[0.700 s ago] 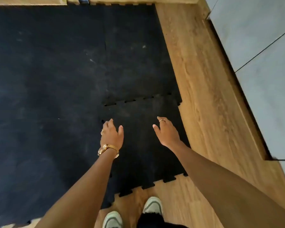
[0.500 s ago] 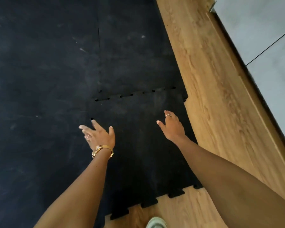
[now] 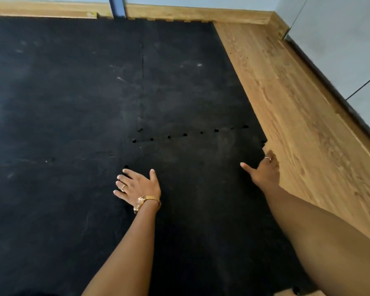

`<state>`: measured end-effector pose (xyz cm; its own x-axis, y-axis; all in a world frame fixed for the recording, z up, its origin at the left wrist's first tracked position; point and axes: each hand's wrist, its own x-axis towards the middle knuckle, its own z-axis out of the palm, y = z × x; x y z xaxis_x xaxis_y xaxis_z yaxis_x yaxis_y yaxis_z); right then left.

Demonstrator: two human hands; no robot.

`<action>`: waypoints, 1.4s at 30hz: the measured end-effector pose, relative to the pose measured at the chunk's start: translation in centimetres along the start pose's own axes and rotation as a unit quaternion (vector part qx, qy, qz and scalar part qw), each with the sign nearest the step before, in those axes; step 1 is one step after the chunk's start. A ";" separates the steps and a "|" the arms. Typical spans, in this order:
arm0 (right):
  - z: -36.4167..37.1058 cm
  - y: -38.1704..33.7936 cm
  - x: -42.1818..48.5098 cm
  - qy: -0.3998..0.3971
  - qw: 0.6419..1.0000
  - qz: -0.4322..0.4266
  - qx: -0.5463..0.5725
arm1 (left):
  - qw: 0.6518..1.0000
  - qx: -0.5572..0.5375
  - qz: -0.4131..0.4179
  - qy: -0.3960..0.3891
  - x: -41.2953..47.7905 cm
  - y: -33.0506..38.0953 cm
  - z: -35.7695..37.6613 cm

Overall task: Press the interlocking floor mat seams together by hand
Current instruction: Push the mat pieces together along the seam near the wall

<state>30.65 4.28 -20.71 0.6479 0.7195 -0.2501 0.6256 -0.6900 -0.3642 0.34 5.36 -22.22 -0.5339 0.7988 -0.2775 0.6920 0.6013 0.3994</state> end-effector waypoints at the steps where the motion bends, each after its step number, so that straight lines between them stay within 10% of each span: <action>1: 0.1 0.6 0.3 -0.014 1.000 0.018 -0.010 | 1.000 0.003 0.002 0.002 0.1 0.0 -0.1; 16: -1.1 1.3 0.9 -0.032 0.989 0.092 0.114 | 0.997 -0.038 -0.055 0.026 0.6 1.9 -1.1; 42: -0.7 3.7 -1.4 -0.011 0.986 0.125 0.105 | 0.988 0.125 0.087 -0.028 -2.8 -0.6 -1.3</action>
<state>32.41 0.67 -21.13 0.7596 0.5316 -0.3748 0.3411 -0.8162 -0.4664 0.75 2.74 -20.56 -0.3733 0.8860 -0.2752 0.8727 0.4360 0.2199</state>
